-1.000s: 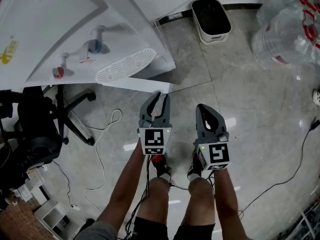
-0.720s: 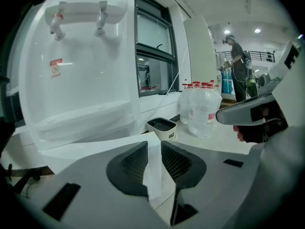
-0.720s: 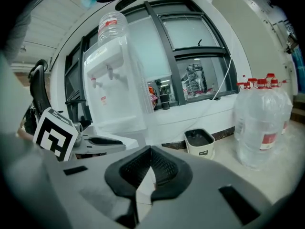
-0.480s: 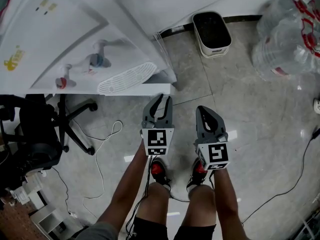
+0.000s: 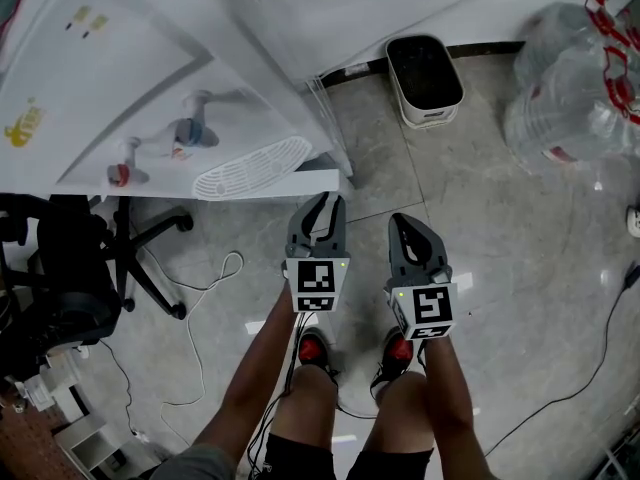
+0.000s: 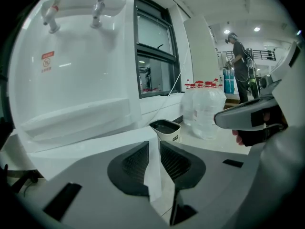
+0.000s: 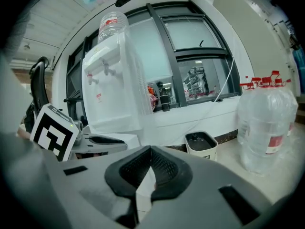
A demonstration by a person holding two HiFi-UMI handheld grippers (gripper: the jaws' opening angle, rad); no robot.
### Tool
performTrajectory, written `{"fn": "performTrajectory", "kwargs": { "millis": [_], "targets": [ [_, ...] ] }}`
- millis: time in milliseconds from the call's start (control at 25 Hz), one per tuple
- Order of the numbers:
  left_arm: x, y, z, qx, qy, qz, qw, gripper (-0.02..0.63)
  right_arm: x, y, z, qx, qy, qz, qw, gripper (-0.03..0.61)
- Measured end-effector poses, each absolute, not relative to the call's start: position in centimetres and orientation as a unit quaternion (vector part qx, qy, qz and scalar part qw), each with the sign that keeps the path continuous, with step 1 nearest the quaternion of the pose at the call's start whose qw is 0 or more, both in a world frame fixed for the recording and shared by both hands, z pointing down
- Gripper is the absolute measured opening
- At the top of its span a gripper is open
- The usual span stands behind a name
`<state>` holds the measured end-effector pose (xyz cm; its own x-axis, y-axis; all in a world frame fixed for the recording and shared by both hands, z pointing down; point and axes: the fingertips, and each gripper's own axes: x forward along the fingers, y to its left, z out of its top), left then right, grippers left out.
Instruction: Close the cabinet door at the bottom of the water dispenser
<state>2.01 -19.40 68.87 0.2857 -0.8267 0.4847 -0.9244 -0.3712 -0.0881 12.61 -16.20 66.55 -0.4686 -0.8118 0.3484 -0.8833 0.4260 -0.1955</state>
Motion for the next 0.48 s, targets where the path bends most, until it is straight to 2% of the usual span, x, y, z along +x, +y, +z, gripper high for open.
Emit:
{"fn": "performTrajectory", "kwargs": {
  "millis": [480],
  "targets": [
    [1.3,-22.1,69.3,0.789,-0.568,0.215,0.091,0.094,12.4,-18.5,67.2,0.507,-0.843,0.154,0.095,0.018]
  ]
}}
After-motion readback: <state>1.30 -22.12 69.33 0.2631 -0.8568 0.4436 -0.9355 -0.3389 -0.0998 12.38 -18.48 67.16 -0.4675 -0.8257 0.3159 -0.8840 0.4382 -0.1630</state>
